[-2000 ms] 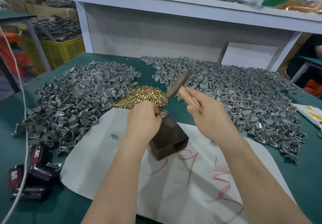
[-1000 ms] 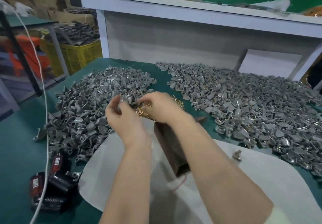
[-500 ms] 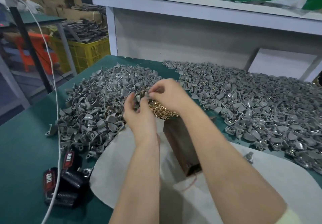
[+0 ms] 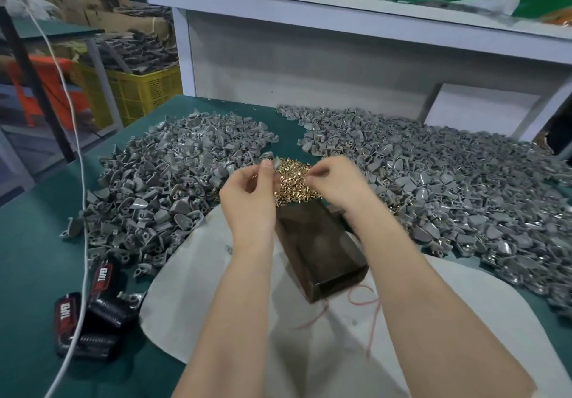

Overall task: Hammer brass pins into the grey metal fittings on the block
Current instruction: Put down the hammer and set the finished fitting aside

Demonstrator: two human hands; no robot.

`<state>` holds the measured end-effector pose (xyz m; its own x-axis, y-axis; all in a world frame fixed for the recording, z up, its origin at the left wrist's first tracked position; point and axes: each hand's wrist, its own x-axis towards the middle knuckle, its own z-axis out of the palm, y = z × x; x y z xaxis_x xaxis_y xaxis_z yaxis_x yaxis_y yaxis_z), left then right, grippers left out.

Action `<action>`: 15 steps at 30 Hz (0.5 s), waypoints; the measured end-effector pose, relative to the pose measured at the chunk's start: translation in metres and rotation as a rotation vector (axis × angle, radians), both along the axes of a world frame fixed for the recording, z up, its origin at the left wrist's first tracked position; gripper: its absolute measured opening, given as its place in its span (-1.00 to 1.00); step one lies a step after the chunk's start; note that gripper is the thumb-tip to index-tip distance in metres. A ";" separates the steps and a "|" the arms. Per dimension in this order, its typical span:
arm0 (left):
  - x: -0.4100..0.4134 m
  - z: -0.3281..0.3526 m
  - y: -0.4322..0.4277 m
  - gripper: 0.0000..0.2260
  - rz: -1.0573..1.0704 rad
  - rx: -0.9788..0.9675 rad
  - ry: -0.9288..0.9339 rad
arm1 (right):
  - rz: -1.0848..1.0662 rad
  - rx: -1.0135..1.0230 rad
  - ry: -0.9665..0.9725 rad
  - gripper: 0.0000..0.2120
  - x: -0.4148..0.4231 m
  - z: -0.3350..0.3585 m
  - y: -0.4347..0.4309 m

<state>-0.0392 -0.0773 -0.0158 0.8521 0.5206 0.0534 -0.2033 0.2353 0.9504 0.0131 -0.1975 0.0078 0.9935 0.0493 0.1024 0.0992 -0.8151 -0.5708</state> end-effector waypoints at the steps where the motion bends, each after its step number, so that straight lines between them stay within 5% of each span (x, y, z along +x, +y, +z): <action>1: 0.000 0.001 0.002 -0.85 0.020 -0.058 0.013 | -0.014 -0.157 0.035 -0.81 0.007 -0.006 0.008; 5: -0.001 0.003 0.004 -0.89 0.053 -0.240 0.034 | -0.057 -0.366 0.198 -0.62 0.033 -0.027 0.040; 10: -0.001 0.003 0.003 -0.96 0.030 -0.303 0.019 | -0.007 -0.449 0.280 -0.87 0.047 -0.026 0.067; 15: -0.001 0.002 0.001 -0.94 -0.033 -0.266 0.012 | -0.018 -0.407 0.229 -0.73 0.050 -0.033 0.067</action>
<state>-0.0399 -0.0766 -0.0135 0.8687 0.4868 -0.0914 -0.1806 0.4832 0.8567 0.0627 -0.1305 -0.0249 0.9894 0.0228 -0.1436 -0.0080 -0.9776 -0.2102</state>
